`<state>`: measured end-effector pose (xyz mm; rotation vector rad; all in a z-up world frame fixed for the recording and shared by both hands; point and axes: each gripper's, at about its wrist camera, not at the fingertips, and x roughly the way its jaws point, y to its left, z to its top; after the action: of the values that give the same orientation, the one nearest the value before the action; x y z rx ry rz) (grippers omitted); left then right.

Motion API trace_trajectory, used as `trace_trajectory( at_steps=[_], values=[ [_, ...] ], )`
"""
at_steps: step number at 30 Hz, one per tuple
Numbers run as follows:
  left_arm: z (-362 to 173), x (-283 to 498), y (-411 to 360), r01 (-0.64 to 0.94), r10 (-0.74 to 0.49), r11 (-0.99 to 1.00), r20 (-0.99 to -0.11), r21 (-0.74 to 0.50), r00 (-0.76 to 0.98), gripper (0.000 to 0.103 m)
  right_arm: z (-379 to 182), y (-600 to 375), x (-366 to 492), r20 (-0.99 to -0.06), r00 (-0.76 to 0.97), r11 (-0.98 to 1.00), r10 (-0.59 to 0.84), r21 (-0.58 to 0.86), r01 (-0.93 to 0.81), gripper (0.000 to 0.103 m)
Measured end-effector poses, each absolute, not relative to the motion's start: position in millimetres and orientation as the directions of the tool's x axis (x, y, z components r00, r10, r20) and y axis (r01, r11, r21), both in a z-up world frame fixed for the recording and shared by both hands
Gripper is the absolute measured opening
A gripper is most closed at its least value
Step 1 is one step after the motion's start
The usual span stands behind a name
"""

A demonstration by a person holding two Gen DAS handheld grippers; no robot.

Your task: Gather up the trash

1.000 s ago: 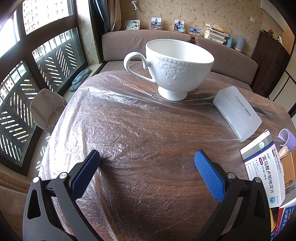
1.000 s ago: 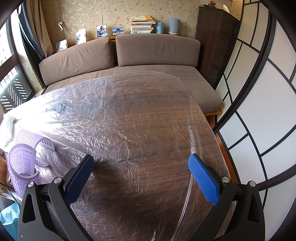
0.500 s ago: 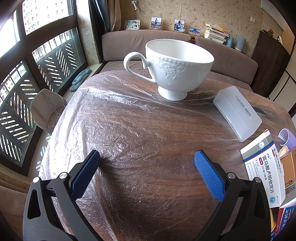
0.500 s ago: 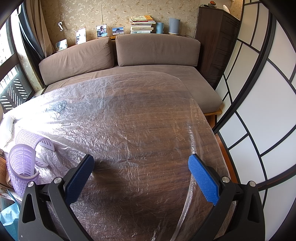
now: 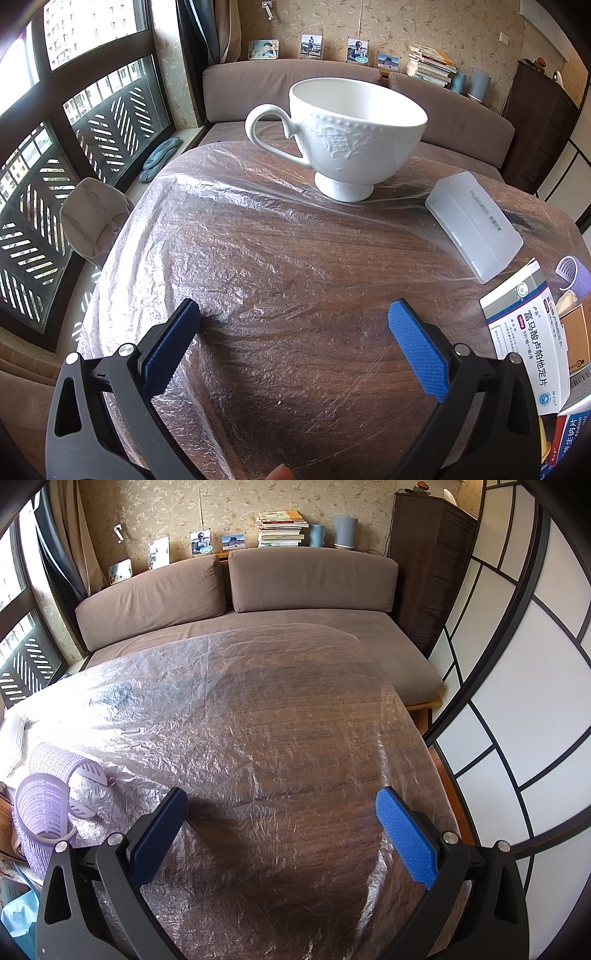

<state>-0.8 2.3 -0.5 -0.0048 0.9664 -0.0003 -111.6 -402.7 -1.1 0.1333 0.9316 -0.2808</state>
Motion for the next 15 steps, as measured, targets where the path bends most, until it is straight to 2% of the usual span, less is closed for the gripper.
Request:
trace_trajectory(
  at_steps=[2,7,12,15],
  values=[
    [-1,0,1,0.011,-0.009,1.000,-0.823,-0.003,0.568,0.102,3,-402,-121,-0.796,0.555,0.938,-0.240,-0.043,0.343,0.099],
    [8,-2,8,0.025,-0.026,1.000,-0.835,-0.015,0.549,0.102,37,-391,-156,-0.714,0.649,0.945,-0.263,-0.054,0.323,0.099],
    [44,-45,8,0.050,-0.041,0.999,-0.762,-0.012,0.647,0.102,74,-381,-196,-0.681,0.723,0.961,-0.118,0.105,0.256,0.099],
    [63,-81,-5,0.125,-0.117,0.991,-0.736,-0.044,0.667,0.102,88,-363,-216,-0.674,0.737,0.968,-0.058,0.142,0.206,0.099]
  ],
)
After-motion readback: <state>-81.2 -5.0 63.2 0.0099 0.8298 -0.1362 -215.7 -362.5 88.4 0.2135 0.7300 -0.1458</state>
